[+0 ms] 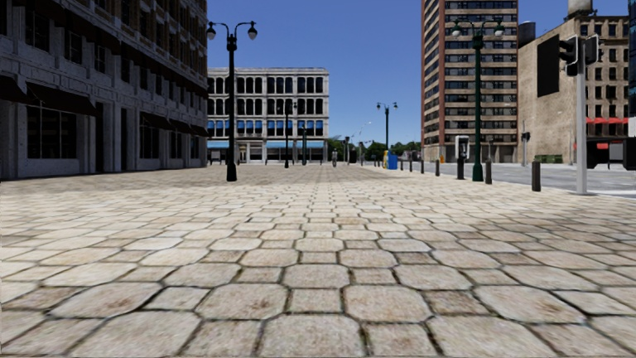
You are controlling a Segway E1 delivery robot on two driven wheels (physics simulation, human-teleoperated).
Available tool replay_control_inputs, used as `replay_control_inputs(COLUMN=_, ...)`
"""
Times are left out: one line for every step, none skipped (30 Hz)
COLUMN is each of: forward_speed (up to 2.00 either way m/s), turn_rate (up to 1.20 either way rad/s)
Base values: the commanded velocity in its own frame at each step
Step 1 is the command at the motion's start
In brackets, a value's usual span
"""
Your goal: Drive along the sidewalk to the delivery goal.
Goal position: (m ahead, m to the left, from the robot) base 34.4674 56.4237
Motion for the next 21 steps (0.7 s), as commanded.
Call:
replay_control_inputs(forward_speed=1.39, turn_rate=0.0)
replay_control_inputs(forward_speed=1.41, turn_rate=0.0)
replay_control_inputs(forward_speed=1.41, turn_rate=0.0)
replay_control_inputs(forward_speed=1.47, turn_rate=0.0)
replay_control_inputs(forward_speed=1.51, turn_rate=0.0)
replay_control_inputs(forward_speed=1.53, turn_rate=0.0)
replay_control_inputs(forward_speed=1.53, turn_rate=0.0)
replay_control_inputs(forward_speed=1.54, turn_rate=0.0)
replay_control_inputs(forward_speed=1.54, turn_rate=0.0)
replay_control_inputs(forward_speed=1.54, turn_rate=0.0)
replay_control_inputs(forward_speed=1.54, turn_rate=0.16)
replay_control_inputs(forward_speed=1.54, turn_rate=0.16)
replay_control_inputs(forward_speed=1.54, turn_rate=0.3)
replay_control_inputs(forward_speed=1.54, turn_rate=0.35)
replay_control_inputs(forward_speed=1.54, turn_rate=0.37)
replay_control_inputs(forward_speed=1.54, turn_rate=0.37)
replay_control_inputs(forward_speed=1.55, turn_rate=0.43)
replay_control_inputs(forward_speed=1.58, turn_rate=0.46)
replay_control_inputs(forward_speed=2.0, turn_rate=0.48)
replay_control_inputs(forward_speed=2.0, turn_rate=0.53)
replay_control_inputs(forward_speed=2.0, turn_rate=0.53)
